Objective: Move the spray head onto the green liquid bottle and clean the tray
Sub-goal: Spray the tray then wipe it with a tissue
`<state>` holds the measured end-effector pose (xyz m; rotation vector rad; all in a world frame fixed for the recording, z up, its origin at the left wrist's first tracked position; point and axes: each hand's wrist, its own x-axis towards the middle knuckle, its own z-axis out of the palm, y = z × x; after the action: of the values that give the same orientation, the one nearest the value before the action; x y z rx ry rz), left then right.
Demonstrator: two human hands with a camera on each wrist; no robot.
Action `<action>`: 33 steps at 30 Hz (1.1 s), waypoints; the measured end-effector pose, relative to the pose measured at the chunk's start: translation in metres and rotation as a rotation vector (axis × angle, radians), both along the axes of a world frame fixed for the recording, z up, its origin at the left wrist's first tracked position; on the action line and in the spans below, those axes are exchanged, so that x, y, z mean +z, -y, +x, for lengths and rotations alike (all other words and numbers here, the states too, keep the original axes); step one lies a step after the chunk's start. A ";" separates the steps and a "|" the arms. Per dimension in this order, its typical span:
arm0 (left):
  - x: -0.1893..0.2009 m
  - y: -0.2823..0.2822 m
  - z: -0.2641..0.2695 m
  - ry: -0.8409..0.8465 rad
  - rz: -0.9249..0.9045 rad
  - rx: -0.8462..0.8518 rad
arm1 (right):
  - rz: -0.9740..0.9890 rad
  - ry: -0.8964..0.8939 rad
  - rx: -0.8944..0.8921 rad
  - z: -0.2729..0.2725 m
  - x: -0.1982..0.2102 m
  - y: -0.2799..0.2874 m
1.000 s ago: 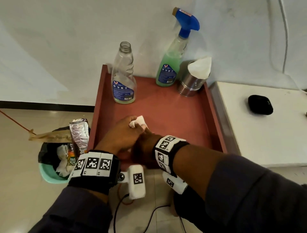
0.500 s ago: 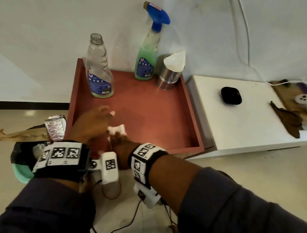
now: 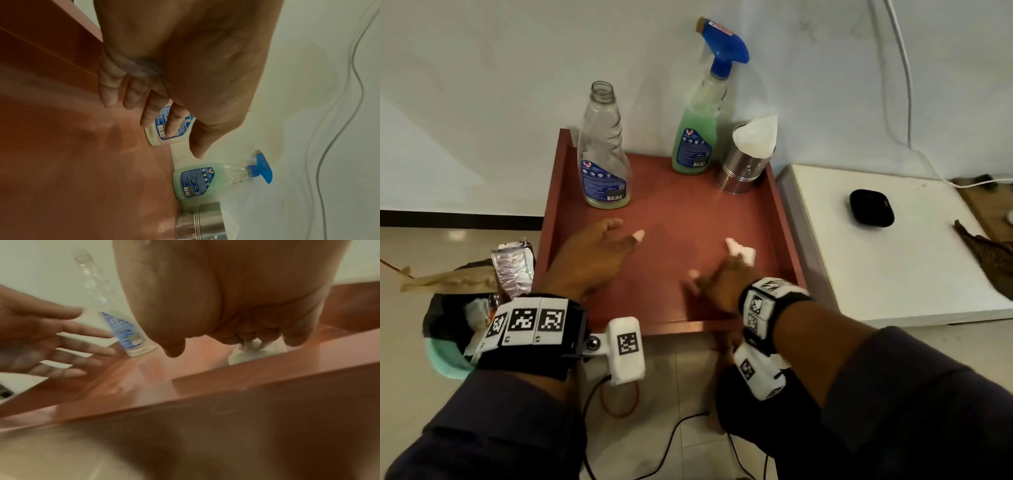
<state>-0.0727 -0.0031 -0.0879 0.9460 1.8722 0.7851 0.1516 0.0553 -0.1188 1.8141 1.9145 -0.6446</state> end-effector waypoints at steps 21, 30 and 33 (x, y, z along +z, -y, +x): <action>-0.006 -0.003 -0.001 -0.221 -0.080 -0.103 | -0.089 -0.209 0.727 -0.120 -0.010 -0.015; -0.012 -0.009 0.007 -0.246 -0.190 -0.177 | 0.174 -0.012 0.104 -0.035 -0.018 -0.124; -0.015 -0.011 0.008 -0.264 -0.166 -0.186 | 0.166 0.005 0.062 -0.031 -0.009 -0.136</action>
<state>-0.0651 0.0075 -0.1024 1.1410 2.0025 0.4020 0.1204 0.1915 -0.1274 1.8433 2.0660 -0.4721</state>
